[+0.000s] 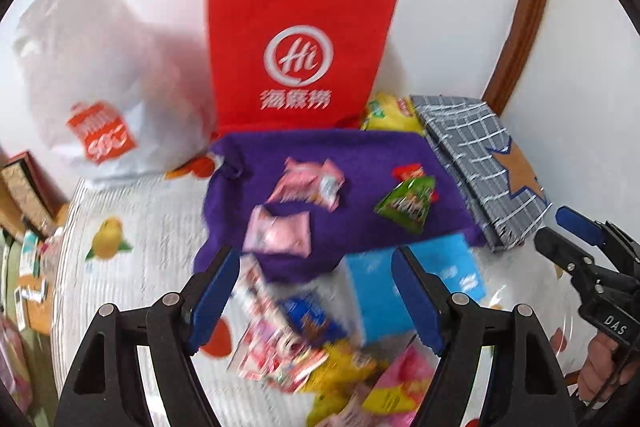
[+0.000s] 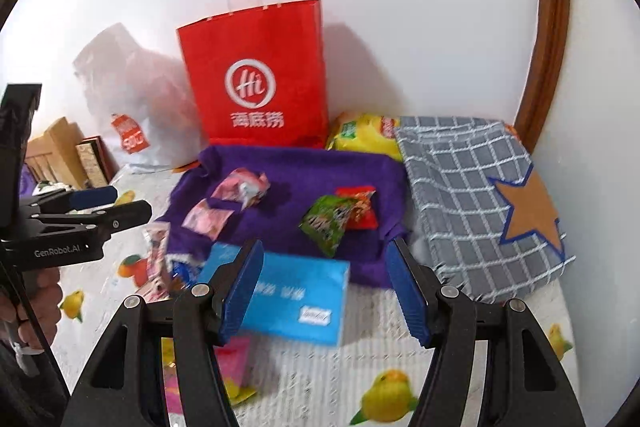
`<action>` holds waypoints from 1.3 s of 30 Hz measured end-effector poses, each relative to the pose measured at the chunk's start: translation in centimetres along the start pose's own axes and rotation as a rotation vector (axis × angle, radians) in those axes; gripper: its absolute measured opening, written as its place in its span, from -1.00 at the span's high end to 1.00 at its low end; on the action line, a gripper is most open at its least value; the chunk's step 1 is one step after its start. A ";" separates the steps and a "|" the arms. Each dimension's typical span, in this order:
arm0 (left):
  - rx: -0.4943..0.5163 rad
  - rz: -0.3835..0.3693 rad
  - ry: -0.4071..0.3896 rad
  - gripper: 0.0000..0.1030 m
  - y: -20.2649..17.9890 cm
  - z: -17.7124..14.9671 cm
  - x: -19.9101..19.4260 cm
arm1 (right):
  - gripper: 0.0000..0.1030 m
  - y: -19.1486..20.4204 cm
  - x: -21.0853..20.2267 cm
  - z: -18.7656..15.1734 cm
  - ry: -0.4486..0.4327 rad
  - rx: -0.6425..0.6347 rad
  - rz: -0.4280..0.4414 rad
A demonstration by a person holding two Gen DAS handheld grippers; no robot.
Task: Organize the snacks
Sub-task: 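Withdraw both tools and grasp the pink-yellow bag with the right tool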
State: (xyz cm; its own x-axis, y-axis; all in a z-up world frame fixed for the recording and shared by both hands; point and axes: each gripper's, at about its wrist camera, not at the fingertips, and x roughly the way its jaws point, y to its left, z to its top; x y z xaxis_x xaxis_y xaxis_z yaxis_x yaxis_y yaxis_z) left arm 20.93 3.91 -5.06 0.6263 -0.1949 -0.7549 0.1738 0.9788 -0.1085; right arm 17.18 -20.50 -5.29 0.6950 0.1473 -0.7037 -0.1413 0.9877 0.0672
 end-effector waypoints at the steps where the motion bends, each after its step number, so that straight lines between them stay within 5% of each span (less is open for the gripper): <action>1: -0.008 0.013 0.004 -0.49 0.5 -0.6 -0.1 | -0.24 0.4 -0.1 -0.4 0.001 -0.002 0.007; 17: -0.158 0.036 0.043 -0.49 6.5 -8.0 -1.5 | -0.30 7.0 1.9 -7.8 0.133 -0.046 0.216; 29: -0.170 0.011 0.081 -0.49 7.3 -10.2 -0.8 | -0.45 8.5 5.5 -11.2 0.270 -0.058 0.228; 39: -0.173 0.004 0.112 -0.49 6.9 -11.1 0.7 | -0.41 9.4 6.9 -12.2 0.279 -0.118 0.233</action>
State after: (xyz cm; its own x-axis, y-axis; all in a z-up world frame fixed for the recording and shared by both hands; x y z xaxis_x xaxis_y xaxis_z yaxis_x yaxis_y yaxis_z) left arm 14.09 11.24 -13.51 0.5369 -0.1924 -0.8214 0.0328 0.9777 -0.2075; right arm 12.09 -10.87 -18.13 0.4178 0.3315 -0.8459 -0.3643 0.9141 0.1783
